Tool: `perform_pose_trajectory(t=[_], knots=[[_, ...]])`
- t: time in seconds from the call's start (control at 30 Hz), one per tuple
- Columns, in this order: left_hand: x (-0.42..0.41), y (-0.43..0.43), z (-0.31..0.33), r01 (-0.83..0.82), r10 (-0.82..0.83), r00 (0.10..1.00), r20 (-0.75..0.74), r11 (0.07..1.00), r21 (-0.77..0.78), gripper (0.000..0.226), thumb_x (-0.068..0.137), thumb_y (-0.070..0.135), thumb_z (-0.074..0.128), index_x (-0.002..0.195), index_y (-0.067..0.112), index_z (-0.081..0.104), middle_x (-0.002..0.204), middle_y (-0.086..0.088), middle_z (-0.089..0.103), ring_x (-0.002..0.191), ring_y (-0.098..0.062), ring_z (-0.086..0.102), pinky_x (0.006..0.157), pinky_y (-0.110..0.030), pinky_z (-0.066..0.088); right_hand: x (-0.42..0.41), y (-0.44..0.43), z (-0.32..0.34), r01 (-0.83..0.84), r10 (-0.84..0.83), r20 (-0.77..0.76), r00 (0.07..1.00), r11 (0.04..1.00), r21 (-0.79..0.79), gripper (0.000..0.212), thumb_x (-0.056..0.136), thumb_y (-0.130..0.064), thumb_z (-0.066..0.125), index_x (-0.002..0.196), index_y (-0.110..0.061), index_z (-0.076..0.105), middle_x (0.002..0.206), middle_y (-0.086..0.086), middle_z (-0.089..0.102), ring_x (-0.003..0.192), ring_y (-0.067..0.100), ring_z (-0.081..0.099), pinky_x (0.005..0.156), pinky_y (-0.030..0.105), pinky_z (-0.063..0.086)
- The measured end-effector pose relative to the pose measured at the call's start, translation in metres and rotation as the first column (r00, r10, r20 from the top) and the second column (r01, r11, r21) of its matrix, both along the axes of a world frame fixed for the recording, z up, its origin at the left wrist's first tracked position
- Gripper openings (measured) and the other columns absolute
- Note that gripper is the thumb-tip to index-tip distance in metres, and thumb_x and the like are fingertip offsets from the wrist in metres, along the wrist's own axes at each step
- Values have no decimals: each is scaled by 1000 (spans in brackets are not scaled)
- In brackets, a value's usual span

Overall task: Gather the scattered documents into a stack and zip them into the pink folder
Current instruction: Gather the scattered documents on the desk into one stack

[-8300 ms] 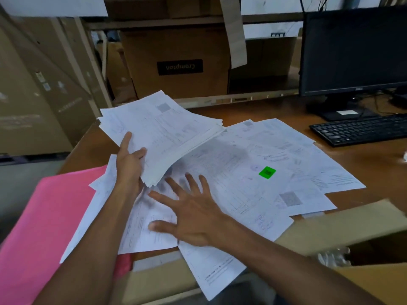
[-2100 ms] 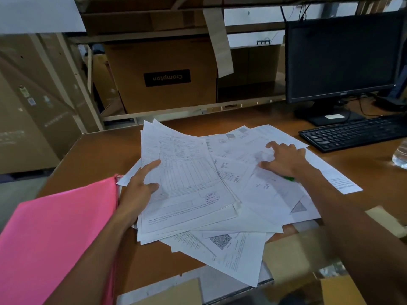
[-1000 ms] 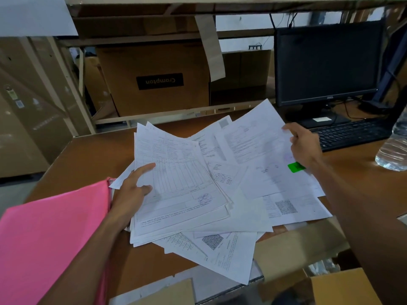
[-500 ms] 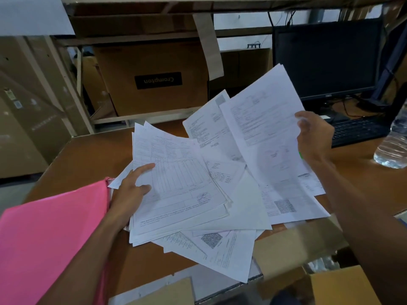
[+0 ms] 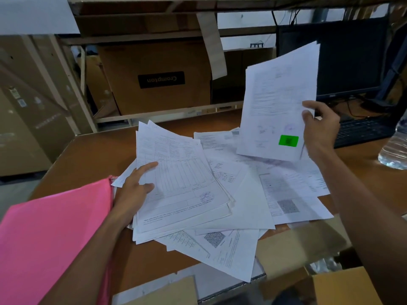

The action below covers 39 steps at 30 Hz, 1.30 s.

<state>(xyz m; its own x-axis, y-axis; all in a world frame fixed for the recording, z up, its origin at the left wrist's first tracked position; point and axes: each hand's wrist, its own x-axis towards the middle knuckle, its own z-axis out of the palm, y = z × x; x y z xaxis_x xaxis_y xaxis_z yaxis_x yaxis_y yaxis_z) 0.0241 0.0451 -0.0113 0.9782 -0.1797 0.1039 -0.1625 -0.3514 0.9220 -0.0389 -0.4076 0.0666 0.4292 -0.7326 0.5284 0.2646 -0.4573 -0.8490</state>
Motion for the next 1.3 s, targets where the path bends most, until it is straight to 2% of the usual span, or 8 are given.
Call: perform_pose_trajectory(t=[0.2,0.37,0.5,0.63,0.8,0.93,1.2,1.3], knots=[[4,1,-2,-2,2,1000,13,999,35,61,98,6,56,138,52,52,155,15,40,124,-12,53,102,-49,50,10,13,-12,-383,317,216,923,805,453,35,95,2,63,130,-5,63,125,10,69,113,25,68,97,37,56],[6,1,-2,-6,6,1000,-5,1000,10,58,99,9,56,139,51,52,155,15,40,138,-16,42,113,-47,40,16,35,-17,-494,556,-35,830,764,415,41,88,-3,73,127,-17,70,114,1,74,98,23,72,74,30,60],[2,0,2,-9,9,1000,6,1000,-3,47,104,19,54,140,49,52,157,15,38,144,-13,35,119,-45,32,26,66,-15,-633,690,15,724,655,413,38,88,-21,74,124,-33,72,135,-2,64,120,23,64,98,37,54],[-7,-6,9,5,-4,1000,22,998,-55,44,106,46,40,149,40,45,158,18,35,143,-3,29,114,-31,23,35,116,-30,-586,583,-387,715,801,124,36,93,-5,68,125,-21,69,129,0,63,113,19,60,76,13,48],[-10,-10,9,1,-3,1000,-12,986,-169,54,103,55,35,153,35,41,159,18,35,143,-4,31,116,-31,24,45,159,-47,-536,341,-754,561,844,-18,45,95,-7,58,136,-25,58,140,2,54,109,20,55,67,19,45],[-5,-6,9,18,-22,999,-41,994,-109,55,96,63,47,149,50,38,152,22,40,137,-10,41,111,-36,33,48,181,-50,-599,337,-785,520,799,-54,45,98,-4,52,138,-25,55,153,3,45,127,27,52,73,19,45],[-4,-2,8,27,-28,1000,-4,992,-123,48,95,41,66,139,52,50,149,20,48,134,-13,49,111,-47,45,56,201,-50,-723,328,-825,460,678,-133,43,99,-11,53,135,-34,52,145,-2,50,110,19,57,76,22,52],[-3,0,5,34,-35,999,-3,992,-123,53,97,15,66,138,49,54,146,18,50,133,-13,50,108,-42,48,54,203,-52,-734,280,-846,454,656,-177,45,100,-23,55,141,-36,42,150,-3,46,125,24,50,104,44,42]])
